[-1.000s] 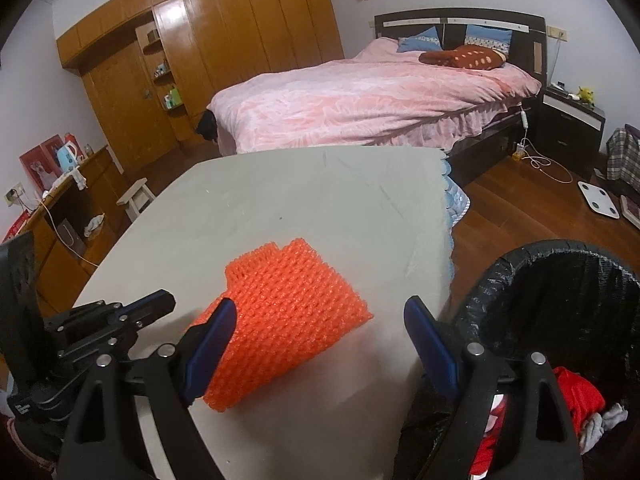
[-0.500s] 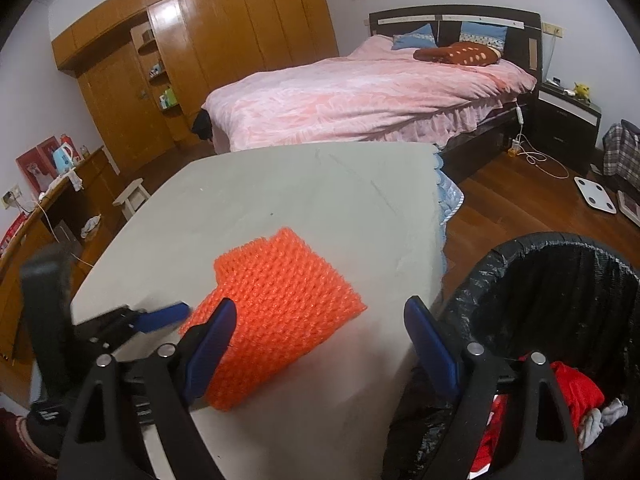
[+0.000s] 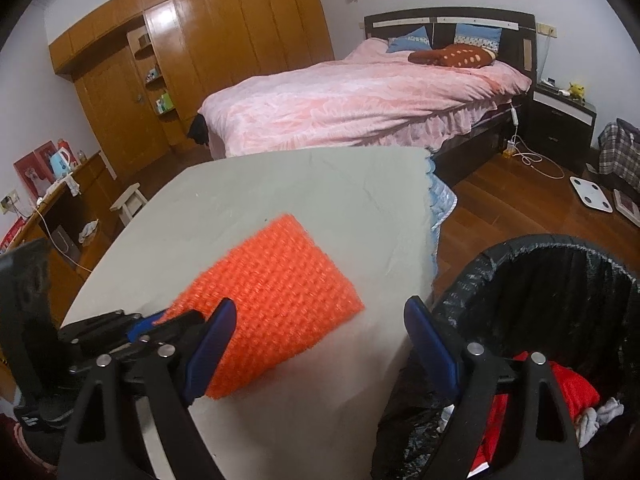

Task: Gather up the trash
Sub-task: 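Grasp one orange mesh net with the left tool while the right tool approaches the other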

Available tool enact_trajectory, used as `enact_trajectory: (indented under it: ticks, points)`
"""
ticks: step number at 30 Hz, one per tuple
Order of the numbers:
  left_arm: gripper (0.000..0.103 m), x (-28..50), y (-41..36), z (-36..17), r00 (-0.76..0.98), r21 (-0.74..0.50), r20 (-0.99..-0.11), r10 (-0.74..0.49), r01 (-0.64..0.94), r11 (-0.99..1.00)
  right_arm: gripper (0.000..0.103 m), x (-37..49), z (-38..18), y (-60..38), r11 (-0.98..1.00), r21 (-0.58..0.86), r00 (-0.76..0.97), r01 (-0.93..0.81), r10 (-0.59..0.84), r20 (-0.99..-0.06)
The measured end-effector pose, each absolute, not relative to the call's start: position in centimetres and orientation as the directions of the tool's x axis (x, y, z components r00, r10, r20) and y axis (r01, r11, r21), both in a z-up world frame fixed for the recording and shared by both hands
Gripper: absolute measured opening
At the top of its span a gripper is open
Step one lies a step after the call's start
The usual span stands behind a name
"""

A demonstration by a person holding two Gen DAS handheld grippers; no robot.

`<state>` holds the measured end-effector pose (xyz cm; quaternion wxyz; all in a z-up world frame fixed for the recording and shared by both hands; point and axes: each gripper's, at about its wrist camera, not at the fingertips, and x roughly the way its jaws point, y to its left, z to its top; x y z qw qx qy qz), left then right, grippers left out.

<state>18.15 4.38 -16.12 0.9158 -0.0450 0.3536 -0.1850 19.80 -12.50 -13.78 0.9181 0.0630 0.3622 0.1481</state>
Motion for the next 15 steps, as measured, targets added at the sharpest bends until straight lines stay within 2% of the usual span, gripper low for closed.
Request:
enact_trajectory:
  ticks: [8, 15]
  points:
    - [0.012, 17.2, 7.9, -13.4, 0.755, -0.232, -0.577, -0.310, 0.213, 0.949, 0.084, 19.8, -12.9, -11.3, 0.944, 0.219, 0.708, -0.247, 0.330, -0.625]
    - [0.012, 17.0, 11.7, -13.6, 0.790, -0.149, -0.596, -0.142, 0.065, 0.987, 0.084, 20.9, -15.5, -7.4, 0.939, 0.179, 0.672, -0.293, 0.336, -0.660]
